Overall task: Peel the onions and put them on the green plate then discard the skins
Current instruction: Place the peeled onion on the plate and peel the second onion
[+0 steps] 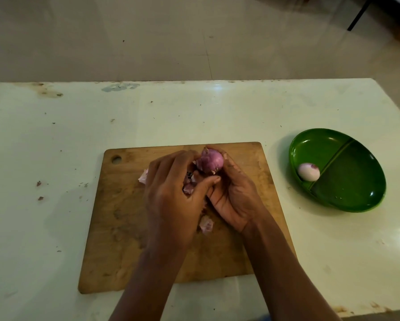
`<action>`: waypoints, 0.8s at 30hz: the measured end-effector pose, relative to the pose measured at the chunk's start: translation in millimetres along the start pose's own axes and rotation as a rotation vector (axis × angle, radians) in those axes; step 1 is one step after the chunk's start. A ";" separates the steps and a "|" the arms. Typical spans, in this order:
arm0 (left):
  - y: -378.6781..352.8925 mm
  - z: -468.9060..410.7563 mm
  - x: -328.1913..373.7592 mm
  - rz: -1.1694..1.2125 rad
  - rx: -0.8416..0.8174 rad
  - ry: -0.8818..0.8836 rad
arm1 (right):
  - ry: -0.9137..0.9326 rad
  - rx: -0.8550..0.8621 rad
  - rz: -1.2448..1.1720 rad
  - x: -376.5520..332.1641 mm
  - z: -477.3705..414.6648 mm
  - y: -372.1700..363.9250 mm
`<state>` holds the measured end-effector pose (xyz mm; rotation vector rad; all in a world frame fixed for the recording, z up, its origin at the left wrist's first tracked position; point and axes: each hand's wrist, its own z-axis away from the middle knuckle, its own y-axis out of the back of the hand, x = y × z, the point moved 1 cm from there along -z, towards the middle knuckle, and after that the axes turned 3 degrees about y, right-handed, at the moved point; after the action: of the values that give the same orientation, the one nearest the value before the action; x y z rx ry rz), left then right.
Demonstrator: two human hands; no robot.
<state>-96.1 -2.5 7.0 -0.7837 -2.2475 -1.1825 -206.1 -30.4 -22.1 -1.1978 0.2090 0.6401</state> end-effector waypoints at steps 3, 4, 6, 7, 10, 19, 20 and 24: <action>-1.2 -1.7 2.8 -0.012 -0.009 -0.003 | 0.002 -0.003 0.039 0.4 0.0 0.1; -1.6 -1.9 2.6 -0.017 -0.005 -0.013 | -0.002 -0.009 0.045 0.6 0.1 -0.2; -2.0 -2.7 2.2 -0.024 0.003 -0.026 | -0.014 -0.024 0.038 0.5 0.4 -0.3; -2.0 -3.5 2.1 -0.029 0.007 -0.030 | -0.018 -0.028 0.033 0.0 0.7 -0.5; -1.0 -6.0 1.8 -0.035 0.016 -0.046 | -0.029 -0.033 0.015 -0.7 1.5 -2.0; 4.2 -3.6 7.2 0.053 0.024 -0.012 | -0.035 -0.087 -0.017 -1.3 1.8 -3.0; 4.2 -3.1 7.0 0.067 0.023 0.003 | -0.033 -0.081 -0.024 -1.1 1.7 -2.7; 3.6 -1.7 8.3 0.126 0.050 -0.007 | -0.017 -0.038 -0.054 -2.0 -1.7 1.1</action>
<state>-99.4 -0.1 15.3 -0.8971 -2.1899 -1.0621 -208.1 -32.5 -22.7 -1.2305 0.1503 0.6087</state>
